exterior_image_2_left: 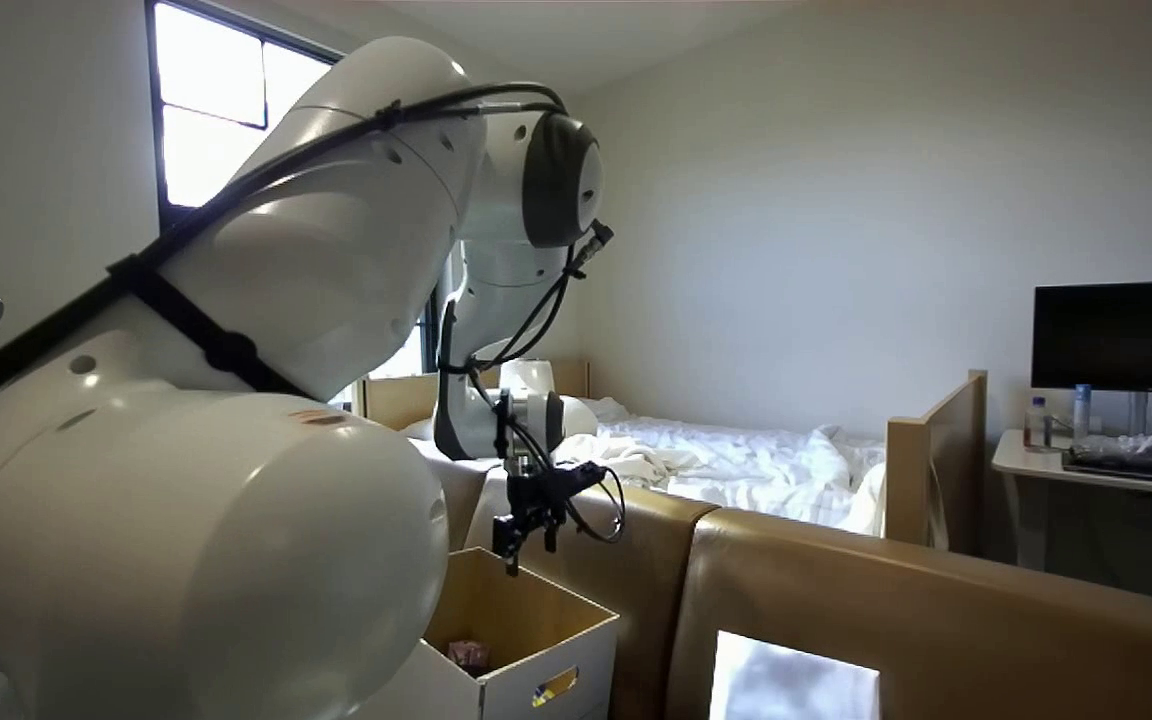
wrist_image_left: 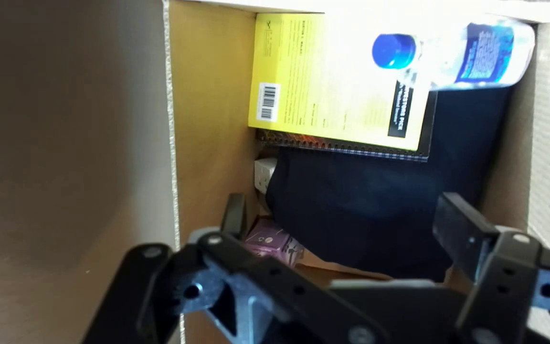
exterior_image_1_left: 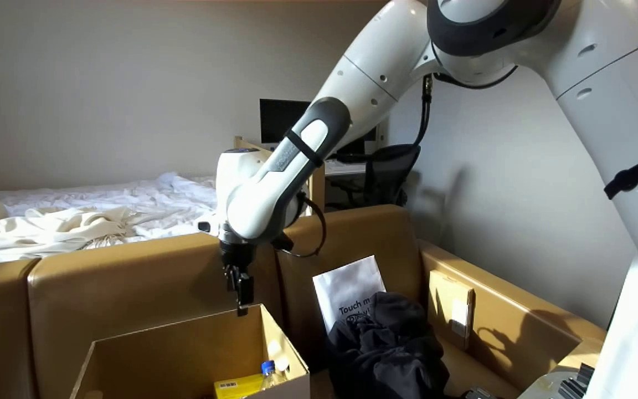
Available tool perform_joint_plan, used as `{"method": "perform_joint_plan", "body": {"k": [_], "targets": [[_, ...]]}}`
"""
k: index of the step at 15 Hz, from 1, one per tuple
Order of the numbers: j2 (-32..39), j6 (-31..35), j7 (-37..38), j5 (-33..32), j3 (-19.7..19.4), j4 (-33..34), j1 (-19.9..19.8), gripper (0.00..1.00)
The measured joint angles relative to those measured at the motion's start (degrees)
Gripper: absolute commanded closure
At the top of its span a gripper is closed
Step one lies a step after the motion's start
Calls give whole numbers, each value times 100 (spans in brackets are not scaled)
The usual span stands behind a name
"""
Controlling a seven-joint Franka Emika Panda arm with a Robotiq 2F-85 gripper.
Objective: Remove the bottle from the box and put it on the handle of the couch
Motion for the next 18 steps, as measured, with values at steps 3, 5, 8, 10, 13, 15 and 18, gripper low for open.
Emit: {"method": "perform_joint_plan", "body": {"k": [3, 5, 8, 10, 13, 15, 18], "targets": [[6, 433, -454, 53, 210, -676, -340, 0], [112, 435, -704, 174, 341, -882, -427, 0], [387, 335, -841, 221, 379, -862, -387, 0], [536, 21, -841, 199, 248, -725, -283, 0], [662, -527, -841, 181, -96, -477, -114, 0], [753, -804, -841, 181, -201, -317, -101, 0], [974, -1056, -841, 187, -199, -34, -98, 0]]}}
